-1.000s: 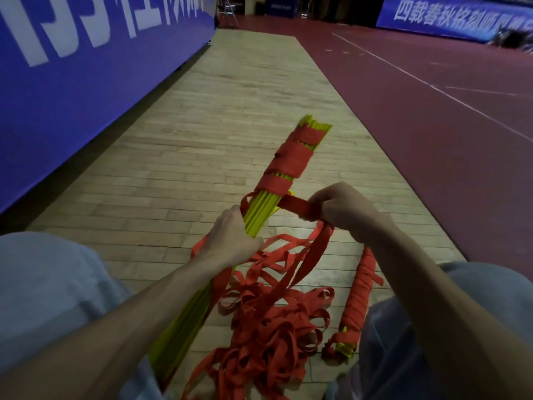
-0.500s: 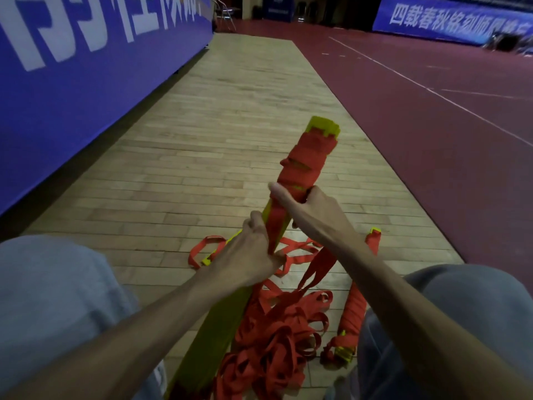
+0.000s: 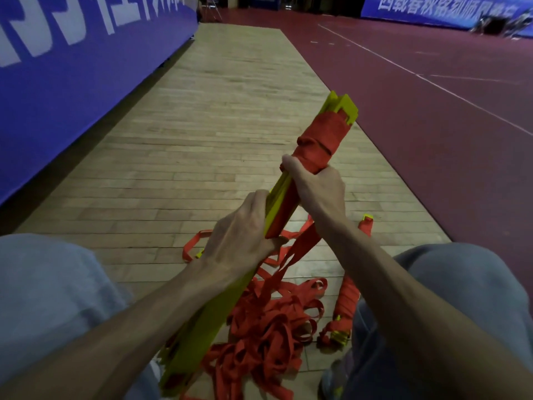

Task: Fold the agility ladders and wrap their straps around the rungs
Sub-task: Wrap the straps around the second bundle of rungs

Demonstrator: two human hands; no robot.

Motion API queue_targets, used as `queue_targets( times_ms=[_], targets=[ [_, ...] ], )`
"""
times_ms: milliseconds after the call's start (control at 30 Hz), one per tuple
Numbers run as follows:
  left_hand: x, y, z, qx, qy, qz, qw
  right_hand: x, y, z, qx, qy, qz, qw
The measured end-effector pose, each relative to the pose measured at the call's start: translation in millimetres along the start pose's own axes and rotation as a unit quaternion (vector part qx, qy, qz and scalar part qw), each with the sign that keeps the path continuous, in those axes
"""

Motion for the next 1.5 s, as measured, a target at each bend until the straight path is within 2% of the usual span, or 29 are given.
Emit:
queue_targets(
  times_ms=[167,267,333,400,433,467,500,733,833,933,1100,1167,1300,1400,1500],
  targets=[
    [-6.3,-5.6,4.1,0.017,0.179,0.019,0.984,-11.4,0.3,10.2,0.014,-0.027,-0.052,0.998],
    [-8.1,-12.6,10.9,-0.025,0.316,0.091,0.944,-14.3,-1.8,13.1,0.032,-0.086,-0.049,0.995],
    [-3.3,-12.8,12.2,-0.08,0.42,0.215,0.878,-14.8,-2.4,13.2,0.048,-0.139,-0.044,0.988],
    [3.2,-8.0,8.5,-0.112,0.51,0.341,0.781,-15.4,-3.6,13.3,0.056,-0.161,-0.035,0.985],
    [4.1,-5.1,5.2,-0.12,0.55,0.373,0.737,-14.9,-4.0,13.4,0.057,-0.157,-0.023,0.986],
    [5.5,-4.0,3.9,-0.127,0.574,0.379,0.715,-14.1,-5.1,13.2,0.054,-0.145,-0.007,0.988],
    [7.5,-4.6,5.1,-0.133,0.578,0.366,0.717,-12.9,-6.4,12.7,0.049,-0.131,0.014,0.99],
    [3.9,-11.5,28.6,-0.166,0.454,0.205,0.851,-9.3,-10.1,6.7,0.044,-0.01,0.197,0.979],
    [1.5,-12.9,39.2,-0.202,0.379,0.141,0.892,-11.0,-7.4,4.7,0.033,0.022,0.25,0.967],
    [1.3,-10.4,46.2,-0.245,0.331,0.136,0.901,-10.4,-7.9,-0.9,0.058,0.01,0.268,0.962],
    [13.5,-7.5,44.1,-0.235,0.302,0.232,0.894,-9.7,-13.3,-8.0,0.09,0.059,0.27,0.957],
    [14.6,-8.8,43.3,-0.215,0.296,0.223,0.903,-9.8,-12.7,-10.9,0.1,0.058,0.266,0.957],
    [9.0,-12.9,42.5,-0.188,0.259,0.167,0.933,-3.7,-11.0,-15.4,0.12,-0.021,0.237,0.964],
    [3.2,-13.1,40.1,-0.187,0.228,0.146,0.944,-4.3,-13.0,-14.8,0.077,0.067,0.198,0.975],
    [0.7,-12.0,39.6,-0.199,0.116,0.143,0.963,-3.1,-14.7,-19.8,0.086,0.182,0.238,0.95]
  ],
)
Point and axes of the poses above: each hand's wrist, its own y-axis away from the middle knuckle, its own x-axis out of the palm, z = x × y, the point moved 4 cm from there along -y, towards the middle knuckle, and after that the axes turned 10 degrees about z, right-handed, at the moved point
